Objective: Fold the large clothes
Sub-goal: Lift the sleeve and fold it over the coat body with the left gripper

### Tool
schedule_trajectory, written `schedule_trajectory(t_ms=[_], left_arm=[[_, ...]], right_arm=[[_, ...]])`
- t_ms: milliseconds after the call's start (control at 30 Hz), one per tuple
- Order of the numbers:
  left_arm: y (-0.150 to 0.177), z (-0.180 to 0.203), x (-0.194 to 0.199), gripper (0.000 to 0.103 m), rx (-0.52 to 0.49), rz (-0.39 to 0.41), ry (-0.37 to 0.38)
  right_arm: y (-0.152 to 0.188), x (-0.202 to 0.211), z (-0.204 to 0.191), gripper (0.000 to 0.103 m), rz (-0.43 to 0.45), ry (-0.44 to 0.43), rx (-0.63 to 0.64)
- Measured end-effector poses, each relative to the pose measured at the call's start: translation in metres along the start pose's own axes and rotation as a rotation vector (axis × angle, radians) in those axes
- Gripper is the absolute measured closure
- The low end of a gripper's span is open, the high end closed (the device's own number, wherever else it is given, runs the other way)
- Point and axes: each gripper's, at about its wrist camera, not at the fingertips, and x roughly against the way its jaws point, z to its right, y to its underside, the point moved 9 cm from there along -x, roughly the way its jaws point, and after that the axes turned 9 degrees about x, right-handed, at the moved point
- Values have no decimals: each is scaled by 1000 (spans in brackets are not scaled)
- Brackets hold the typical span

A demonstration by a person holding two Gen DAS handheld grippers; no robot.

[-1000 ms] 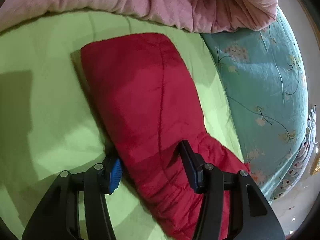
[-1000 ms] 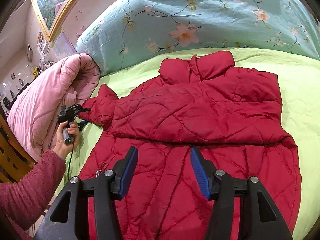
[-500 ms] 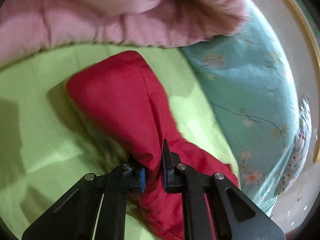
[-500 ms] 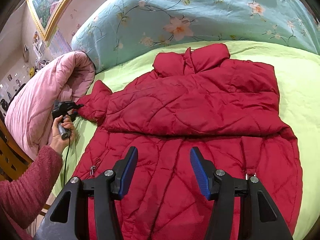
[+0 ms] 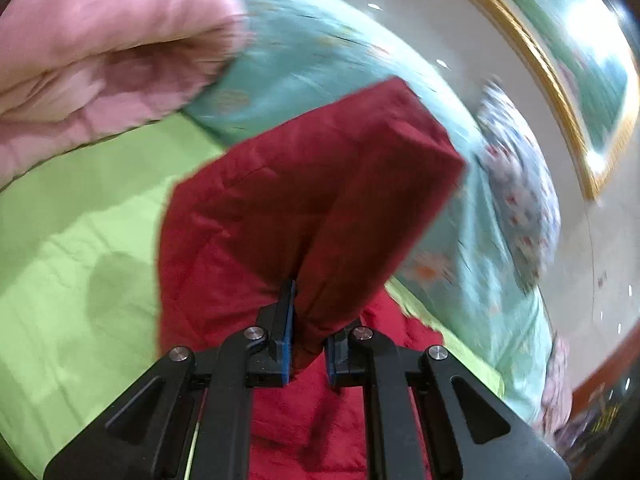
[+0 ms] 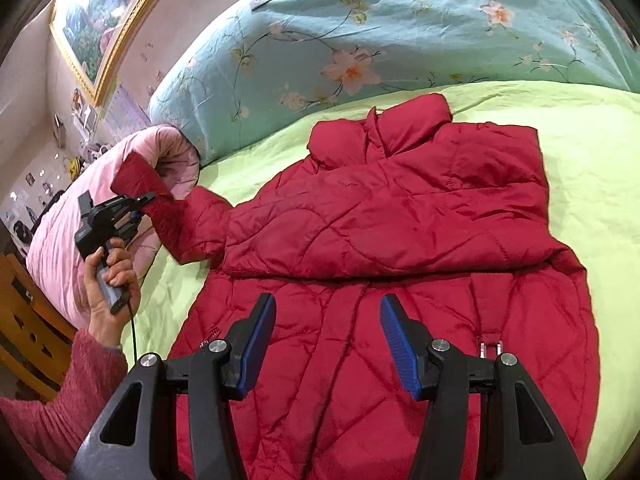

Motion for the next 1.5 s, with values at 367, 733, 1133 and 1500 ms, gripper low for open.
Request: schedule_trajectory(t_ms=[367, 733, 1133, 1500], left_arm=[[99, 116, -12, 94, -219, -165, 124], [200, 172, -59, 94, -311, -321, 124], [287, 192, -111, 94, -466, -430, 37], [314, 171, -128, 90, -561, -473, -63]], right_arm=[[-4, 26, 38, 46, 45, 15, -101], [-1, 46, 77, 46, 103, 35, -201], [-5, 54, 124, 46, 156, 44, -308], [-34, 11, 145, 35, 132, -18, -367]])
